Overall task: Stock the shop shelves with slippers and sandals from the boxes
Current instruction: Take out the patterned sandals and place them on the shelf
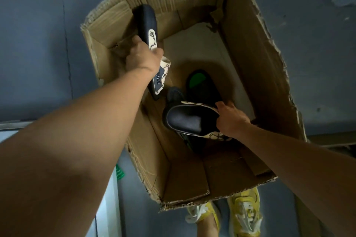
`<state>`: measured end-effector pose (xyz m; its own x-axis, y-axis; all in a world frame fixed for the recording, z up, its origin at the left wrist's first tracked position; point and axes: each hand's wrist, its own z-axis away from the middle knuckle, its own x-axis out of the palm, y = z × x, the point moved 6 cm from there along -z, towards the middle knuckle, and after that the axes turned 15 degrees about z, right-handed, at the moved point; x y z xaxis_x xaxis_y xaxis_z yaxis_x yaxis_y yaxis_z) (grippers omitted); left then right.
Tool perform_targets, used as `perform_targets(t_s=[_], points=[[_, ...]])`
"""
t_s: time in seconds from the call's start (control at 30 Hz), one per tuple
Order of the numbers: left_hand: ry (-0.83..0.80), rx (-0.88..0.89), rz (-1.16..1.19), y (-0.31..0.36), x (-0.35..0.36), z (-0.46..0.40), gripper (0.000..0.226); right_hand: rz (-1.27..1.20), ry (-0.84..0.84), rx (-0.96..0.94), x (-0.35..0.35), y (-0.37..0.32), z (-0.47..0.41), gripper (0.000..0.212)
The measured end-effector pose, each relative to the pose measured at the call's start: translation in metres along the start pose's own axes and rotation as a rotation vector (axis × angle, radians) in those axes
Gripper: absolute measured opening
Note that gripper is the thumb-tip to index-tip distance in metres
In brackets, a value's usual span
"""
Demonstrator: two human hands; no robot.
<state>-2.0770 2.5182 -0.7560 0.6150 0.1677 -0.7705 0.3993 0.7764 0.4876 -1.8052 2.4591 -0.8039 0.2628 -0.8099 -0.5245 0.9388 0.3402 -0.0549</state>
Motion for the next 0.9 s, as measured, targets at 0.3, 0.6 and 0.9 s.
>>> perform_targets(t_s=[0.3, 0.6, 0.9], points=[[-0.034, 0.092, 0.08, -0.034, -0.048, 0.033, 0.043, -0.178, 0.025, 0.071, -0.015, 0.017, 0.025, 0.053], [-0.02, 0.008, 0.388, -0.026, -0.115, 0.101, 0.036, -0.619, 0.023, 0.219, -0.079, 0.049, 0.094, 0.019], [-0.052, -0.187, 0.721, 0.004, -0.177, 0.184, 0.02, -0.555, 0.028, 0.227, -0.159, 0.049, 0.183, 0.028]])
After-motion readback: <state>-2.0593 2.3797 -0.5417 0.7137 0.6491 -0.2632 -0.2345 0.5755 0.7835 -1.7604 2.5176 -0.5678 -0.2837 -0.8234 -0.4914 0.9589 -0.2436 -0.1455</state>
